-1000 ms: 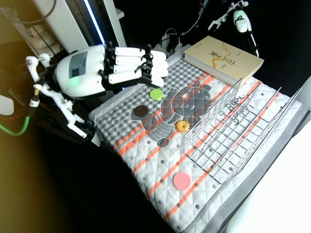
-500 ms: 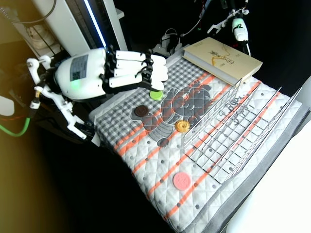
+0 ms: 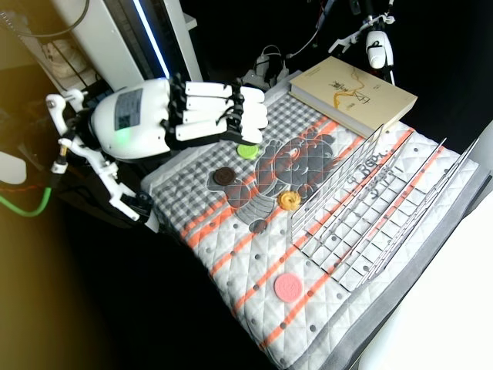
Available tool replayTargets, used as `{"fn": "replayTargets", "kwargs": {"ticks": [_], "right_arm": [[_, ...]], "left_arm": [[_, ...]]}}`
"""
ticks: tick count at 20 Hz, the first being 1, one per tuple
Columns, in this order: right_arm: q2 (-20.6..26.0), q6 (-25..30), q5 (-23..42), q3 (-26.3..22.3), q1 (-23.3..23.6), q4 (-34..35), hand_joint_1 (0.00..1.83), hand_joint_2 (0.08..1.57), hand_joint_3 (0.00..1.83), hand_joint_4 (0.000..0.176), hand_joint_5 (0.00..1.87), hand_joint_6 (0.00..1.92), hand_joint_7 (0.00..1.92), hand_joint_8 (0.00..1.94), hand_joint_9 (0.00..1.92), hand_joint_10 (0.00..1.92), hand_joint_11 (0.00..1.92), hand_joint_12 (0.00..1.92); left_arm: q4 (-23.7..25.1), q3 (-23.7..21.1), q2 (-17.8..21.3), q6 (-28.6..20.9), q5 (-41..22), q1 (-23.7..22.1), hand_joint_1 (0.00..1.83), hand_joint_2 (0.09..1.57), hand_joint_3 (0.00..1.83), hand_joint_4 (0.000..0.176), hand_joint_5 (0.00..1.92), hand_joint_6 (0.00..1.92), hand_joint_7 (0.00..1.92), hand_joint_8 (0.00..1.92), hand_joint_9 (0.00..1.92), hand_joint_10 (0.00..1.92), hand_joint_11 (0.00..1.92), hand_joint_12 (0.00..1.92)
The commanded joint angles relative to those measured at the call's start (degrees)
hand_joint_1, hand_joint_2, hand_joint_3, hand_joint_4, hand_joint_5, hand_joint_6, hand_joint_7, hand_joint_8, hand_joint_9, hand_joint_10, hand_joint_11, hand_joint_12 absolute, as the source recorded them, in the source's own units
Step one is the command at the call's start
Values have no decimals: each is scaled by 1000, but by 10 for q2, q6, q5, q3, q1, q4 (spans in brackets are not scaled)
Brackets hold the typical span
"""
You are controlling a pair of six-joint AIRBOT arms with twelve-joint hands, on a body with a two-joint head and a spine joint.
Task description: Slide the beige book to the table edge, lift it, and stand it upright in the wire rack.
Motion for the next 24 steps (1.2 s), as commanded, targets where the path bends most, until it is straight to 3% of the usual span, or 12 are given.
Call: {"fn": "replayTargets", "kwargs": {"ticks": [1,2,3,5,9,10,11,13,15,17,23,24], "right_arm": [[-1,1,68,2,4,22,213,1431,0,0,336,0,337,0,277,0,0,721],[-2,1,68,2,4,22,207,1429,0,0,334,0,358,9,299,9,18,727],[-2,1,68,2,4,22,198,1438,2,0,326,0,358,6,300,6,21,732],[-3,1,68,2,3,23,152,1428,0,0,310,0,347,0,298,2,2,737],[-4,1,68,2,-1,25,144,1435,2,0,305,1,369,3,321,4,9,755],[-4,1,68,1,-2,26,142,1440,4,0,295,0,362,0,313,0,6,756],[-4,1,68,1,-5,27,137,1440,2,0,284,1,359,0,312,0,0,793],[-4,1,68,0,-10,30,136,1443,3,0,284,1,346,0,316,1,0,803],[-5,1,68,0,-12,32,168,1451,4,0,286,1,349,2,322,7,5,779],[-6,1,68,0,-13,33,143,1459,6,0,297,4,342,1,328,6,4,784],[-7,1,68,0,-15,35,146,1478,1,0,287,2,346,0,342,2,1,837],[-7,1,68,0,-16,37,152,1467,0,0,293,5,356,4,352,7,12,848]], "left_arm": [[-13,4,0,-5,-53,-4,275,857,0,67,154,7,292,11,312,13,0,927],[-13,4,0,-5,-54,-6,320,880,1,22,249,10,424,15,411,21,63,963],[-13,5,0,-5,-54,-8,349,920,3,0,355,9,533,11,519,23,167,950],[-13,10,0,-5,-54,-15,404,989,2,0,589,10,807,12,814,38,394,1047],[-44,20,0,-5,-70,-21,677,1073,2,0,883,22,959,19,927,48,349,1364],[-52,22,0,-5,-73,-21,955,1090,20,105,974,752,1110,45,1051,120,525,1293],[-62,26,0,-4,-76,-21,1156,1118,5,44,990,882,975,890,981,433,528,1409],[-81,31,1,0,-79,-20,1192,1150,0,23,917,1027,918,1155,807,893,496,1537],[-98,33,5,5,-84,-19,1194,1148,0,23,896,1061,938,1116,840,815,566,1437],[-110,33,7,8,-89,-16,1212,1137,1,0,912,993,967,1118,897,786,657,1377],[-118,29,5,9,-99,-9,1249,1096,0,0,953,888,1101,933,1060,657,806,1235],[-124,29,6,12,-105,-8,1359,1072,4,0,975,788,1105,795,1065,1010,846,1143]]}}
